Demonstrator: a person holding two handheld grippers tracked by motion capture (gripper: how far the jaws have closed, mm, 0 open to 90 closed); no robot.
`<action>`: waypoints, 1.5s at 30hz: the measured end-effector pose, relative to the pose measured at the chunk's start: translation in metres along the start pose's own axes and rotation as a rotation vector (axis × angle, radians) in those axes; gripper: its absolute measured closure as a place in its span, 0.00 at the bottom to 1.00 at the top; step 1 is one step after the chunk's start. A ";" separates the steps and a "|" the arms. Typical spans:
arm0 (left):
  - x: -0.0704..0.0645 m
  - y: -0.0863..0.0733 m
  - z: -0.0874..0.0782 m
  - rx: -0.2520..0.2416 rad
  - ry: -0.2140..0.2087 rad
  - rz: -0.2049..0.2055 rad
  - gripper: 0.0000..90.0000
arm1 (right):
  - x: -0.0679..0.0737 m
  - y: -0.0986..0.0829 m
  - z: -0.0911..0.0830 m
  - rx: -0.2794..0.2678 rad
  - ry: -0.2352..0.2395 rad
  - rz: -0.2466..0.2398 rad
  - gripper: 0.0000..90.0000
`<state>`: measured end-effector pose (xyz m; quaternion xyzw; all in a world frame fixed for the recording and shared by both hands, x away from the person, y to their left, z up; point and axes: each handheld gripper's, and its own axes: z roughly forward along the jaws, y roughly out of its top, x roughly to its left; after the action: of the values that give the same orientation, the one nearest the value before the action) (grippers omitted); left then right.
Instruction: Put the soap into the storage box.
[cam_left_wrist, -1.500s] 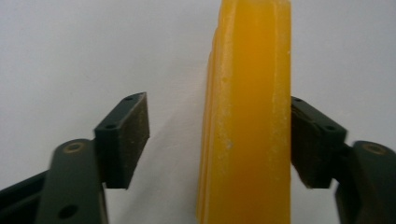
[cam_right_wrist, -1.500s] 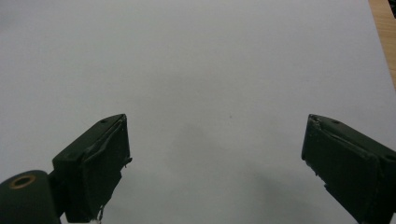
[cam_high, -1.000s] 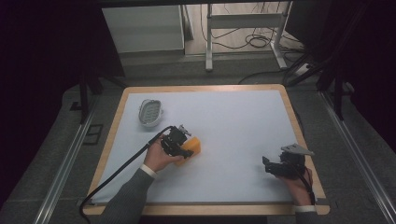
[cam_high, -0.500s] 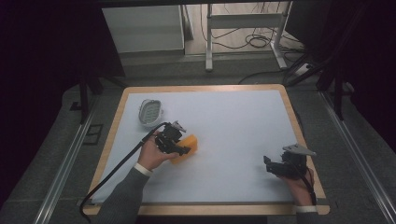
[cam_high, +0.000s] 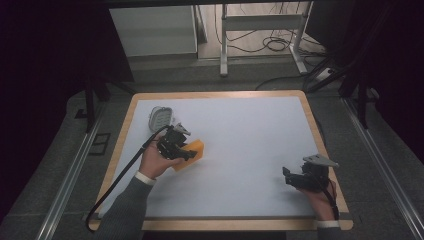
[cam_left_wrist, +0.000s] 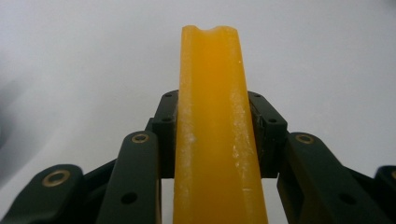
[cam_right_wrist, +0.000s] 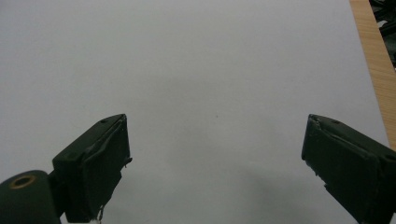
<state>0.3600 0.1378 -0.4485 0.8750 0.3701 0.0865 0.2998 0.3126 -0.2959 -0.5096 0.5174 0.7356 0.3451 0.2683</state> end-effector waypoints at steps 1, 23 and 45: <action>0.001 0.000 0.000 -0.001 0.001 -0.001 0.68 | 0.000 0.000 0.000 0.000 0.000 0.000 0.09; 0.024 -0.003 -0.014 -0.021 0.003 -0.049 0.68 | -0.001 0.000 0.000 -0.002 -0.006 0.004 0.09; 0.053 -0.003 -0.029 -0.034 0.045 -0.100 0.68 | -0.003 -0.001 0.000 -0.002 -0.011 0.008 0.09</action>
<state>0.3855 0.1900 -0.4308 0.8482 0.4182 0.0973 0.3101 0.3132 -0.2991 -0.5104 0.5220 0.7319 0.3439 0.2714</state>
